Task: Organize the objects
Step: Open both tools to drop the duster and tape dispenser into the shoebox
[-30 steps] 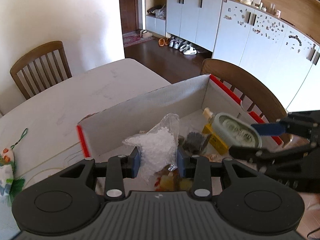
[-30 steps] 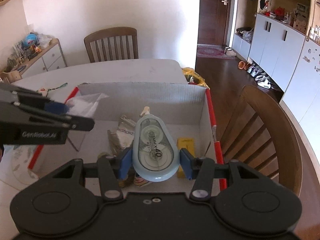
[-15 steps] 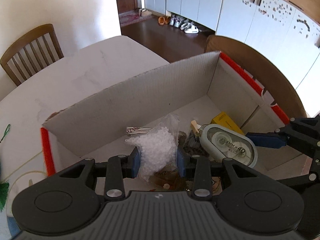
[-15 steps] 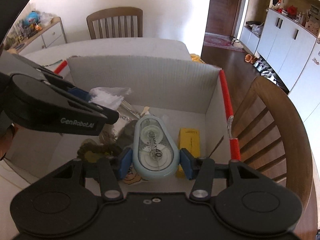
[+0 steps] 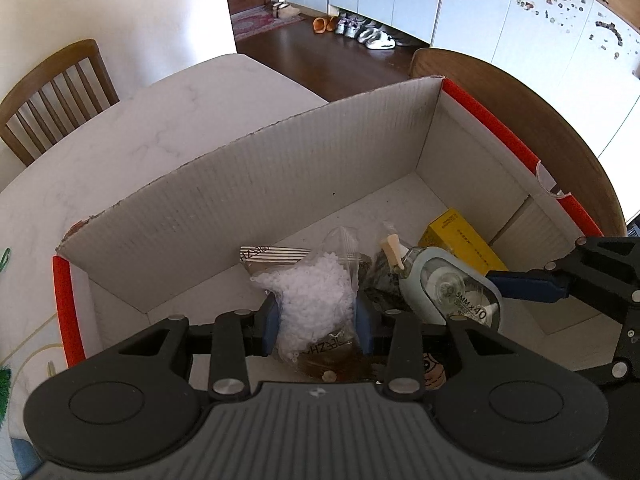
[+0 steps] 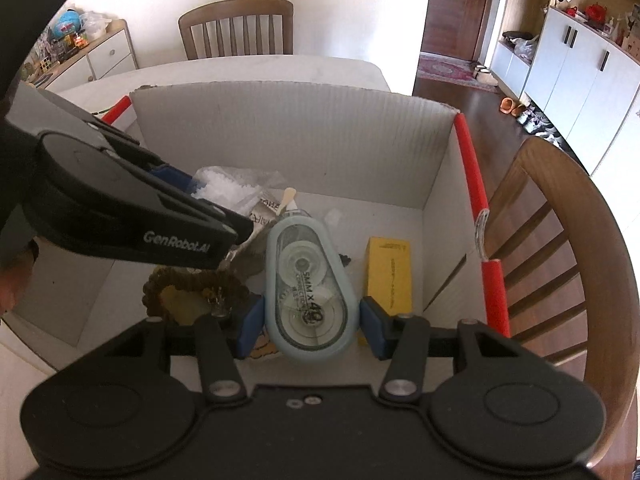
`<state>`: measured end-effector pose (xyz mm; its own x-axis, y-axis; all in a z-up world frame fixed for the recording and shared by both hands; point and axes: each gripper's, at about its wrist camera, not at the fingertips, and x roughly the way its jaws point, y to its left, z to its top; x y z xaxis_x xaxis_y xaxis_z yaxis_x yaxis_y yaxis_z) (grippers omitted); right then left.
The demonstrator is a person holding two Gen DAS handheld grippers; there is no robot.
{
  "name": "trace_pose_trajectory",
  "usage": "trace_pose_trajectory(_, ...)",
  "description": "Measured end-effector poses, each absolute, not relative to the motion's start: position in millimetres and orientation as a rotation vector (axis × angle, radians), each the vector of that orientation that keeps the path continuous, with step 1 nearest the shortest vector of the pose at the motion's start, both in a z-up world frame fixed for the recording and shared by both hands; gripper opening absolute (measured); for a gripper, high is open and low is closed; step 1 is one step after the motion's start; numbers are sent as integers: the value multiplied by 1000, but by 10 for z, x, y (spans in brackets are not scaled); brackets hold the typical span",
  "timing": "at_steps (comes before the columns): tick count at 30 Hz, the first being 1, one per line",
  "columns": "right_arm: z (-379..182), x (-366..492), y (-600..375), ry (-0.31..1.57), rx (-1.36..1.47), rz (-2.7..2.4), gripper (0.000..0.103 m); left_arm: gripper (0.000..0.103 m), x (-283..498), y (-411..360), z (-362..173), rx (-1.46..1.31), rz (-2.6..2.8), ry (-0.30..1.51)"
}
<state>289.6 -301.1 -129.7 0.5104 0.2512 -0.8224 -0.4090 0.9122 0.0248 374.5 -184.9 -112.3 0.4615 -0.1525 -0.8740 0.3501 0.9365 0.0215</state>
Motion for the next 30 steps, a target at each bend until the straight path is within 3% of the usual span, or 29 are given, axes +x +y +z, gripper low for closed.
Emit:
trace_pose_trajectory(4,-1284,2928,-3014,957,-178,404,53,44,3747,-1820,-1117,189,-313,1054)
trace_pose_trajectory(6,-1284,2920,-3020,960,-178,412,55,58,3744,-1798,-1124,174,-308,1056)
trace_pose_trajectory(7,-1279,2917,-3025,958,-178,414,56,59,3738,-1784,-1122,169,-303,1053)
trace_pose_trajectory(30,-806,2683,-3212,877,-80,459,66,61,3268,-1477,-685,76,-255,938)
